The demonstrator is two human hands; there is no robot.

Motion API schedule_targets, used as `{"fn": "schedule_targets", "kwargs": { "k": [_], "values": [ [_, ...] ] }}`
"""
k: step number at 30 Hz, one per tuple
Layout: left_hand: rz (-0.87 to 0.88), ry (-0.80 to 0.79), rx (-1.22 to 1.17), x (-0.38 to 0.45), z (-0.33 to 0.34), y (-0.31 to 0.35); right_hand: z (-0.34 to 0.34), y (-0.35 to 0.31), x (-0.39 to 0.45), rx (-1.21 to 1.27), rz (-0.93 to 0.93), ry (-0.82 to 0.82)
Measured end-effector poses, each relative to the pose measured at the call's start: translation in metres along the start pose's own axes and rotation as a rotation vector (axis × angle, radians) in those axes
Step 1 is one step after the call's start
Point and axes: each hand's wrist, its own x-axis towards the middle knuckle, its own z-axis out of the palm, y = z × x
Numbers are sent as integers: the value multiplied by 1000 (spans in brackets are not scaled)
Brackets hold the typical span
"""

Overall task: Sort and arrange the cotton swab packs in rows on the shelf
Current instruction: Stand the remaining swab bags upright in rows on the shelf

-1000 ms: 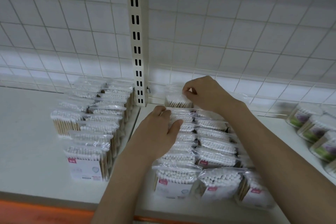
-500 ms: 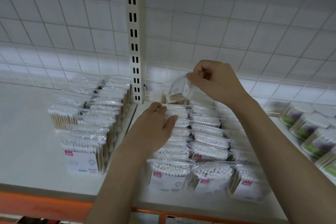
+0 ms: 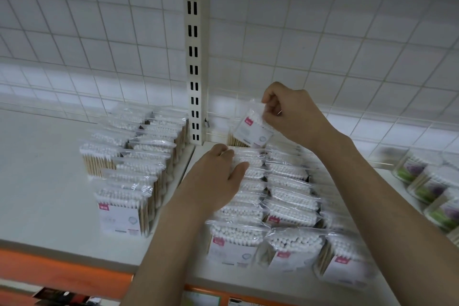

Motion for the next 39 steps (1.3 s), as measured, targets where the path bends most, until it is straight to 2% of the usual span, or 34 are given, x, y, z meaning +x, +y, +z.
{"fn": "schedule_targets", "kwargs": {
  "k": [9, 15, 25, 28, 34, 39],
  "values": [
    [-23, -15, 25, 1, -2, 2, 25, 4, -4, -107, -21, -198],
    [-15, -33, 40, 9, -7, 1, 37, 9, -7, 23, 51, -348],
    [29, -108, -56, 33, -7, -6, 35, 15, -10, 138, 124, -314],
    [10, -147, -26, 38, -7, -8, 27, 17, -6, 60, 134, -293],
    [43, -88, -2, 37, -7, -10, 21, 19, 9, -303, 138, -310],
    [45, -114, -59, 36, -7, -14, 31, 15, 16, -338, 149, -362]
  ]
}}
